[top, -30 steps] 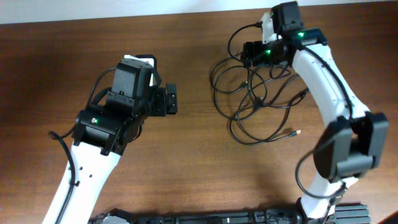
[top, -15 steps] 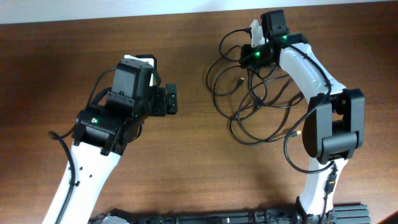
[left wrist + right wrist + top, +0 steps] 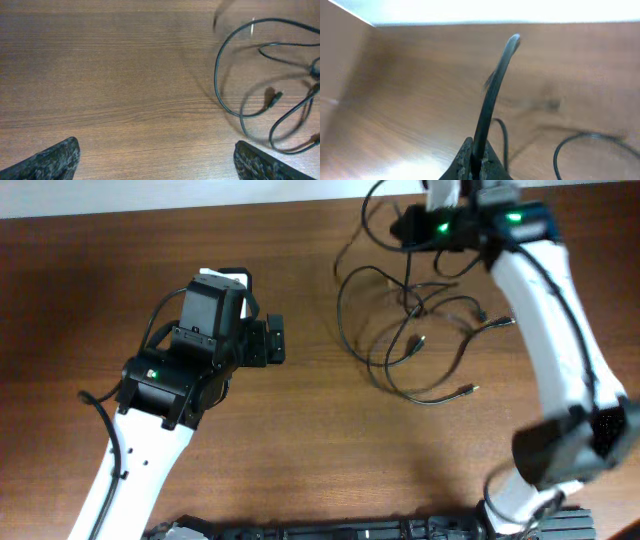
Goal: Untangle cables
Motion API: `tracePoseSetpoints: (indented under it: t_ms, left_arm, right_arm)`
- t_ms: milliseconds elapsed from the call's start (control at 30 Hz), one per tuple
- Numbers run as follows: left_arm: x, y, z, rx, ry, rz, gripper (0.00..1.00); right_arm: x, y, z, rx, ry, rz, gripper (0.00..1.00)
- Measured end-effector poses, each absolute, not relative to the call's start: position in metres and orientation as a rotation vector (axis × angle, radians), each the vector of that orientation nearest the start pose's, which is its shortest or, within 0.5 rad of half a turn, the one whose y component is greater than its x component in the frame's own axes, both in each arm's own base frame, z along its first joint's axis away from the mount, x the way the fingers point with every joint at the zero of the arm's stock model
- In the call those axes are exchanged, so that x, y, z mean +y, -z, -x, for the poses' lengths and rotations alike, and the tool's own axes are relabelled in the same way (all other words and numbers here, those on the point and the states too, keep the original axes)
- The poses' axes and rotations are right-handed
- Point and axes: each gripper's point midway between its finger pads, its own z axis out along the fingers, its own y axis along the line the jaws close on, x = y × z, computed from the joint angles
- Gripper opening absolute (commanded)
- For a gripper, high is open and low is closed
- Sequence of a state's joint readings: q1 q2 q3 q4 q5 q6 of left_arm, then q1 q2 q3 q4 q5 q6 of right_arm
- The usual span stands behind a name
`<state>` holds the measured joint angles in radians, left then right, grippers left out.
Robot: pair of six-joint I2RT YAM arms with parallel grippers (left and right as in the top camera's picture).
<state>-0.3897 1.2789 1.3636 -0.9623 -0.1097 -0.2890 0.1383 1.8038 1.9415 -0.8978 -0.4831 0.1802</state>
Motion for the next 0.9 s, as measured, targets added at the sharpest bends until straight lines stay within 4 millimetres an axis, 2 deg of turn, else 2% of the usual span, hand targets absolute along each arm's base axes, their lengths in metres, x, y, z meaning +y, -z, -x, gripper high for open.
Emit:
tracePoseSetpoints:
  t_ms: [133, 267, 533, 633, 800, 900]
  left_arm:
    - [-0.112, -0.258, -0.321, 2.447, 0.168, -0.075, 0.99]
    - [-0.112, -0.258, -0.321, 2.447, 0.168, -0.075, 0.99]
    - [-0.112, -0.258, -0.321, 2.447, 0.168, -0.075, 0.99]
    - [-0.112, -0.258, -0.321, 2.447, 0.167, -0.075, 0.99]
    - [-0.111, -0.259, -0.321, 2.447, 0.168, -0.074, 0.99]
    - [-0.112, -0.259, -0.321, 2.447, 0.168, -0.075, 0.99]
  right_arm:
    - [0.15, -0.389, -0.431, 2.144, -0.783, 0.252, 0.04]
    - [0.15, -0.433, -0.406, 2.045, -0.815, 0.266, 0.04]
    - [0.148, -0.484, -0.381, 1.904, -0.828, 0.271, 0.04]
    - [0.148, -0.502, -0.376, 1.834, -0.828, 0.288, 0.04]
    - [0.155, -0.547, -0.37, 1.64, -0.84, 0.377, 0.04]
    - [0.157, -0.562, -0.365, 1.574, -0.844, 0.41, 0.04]
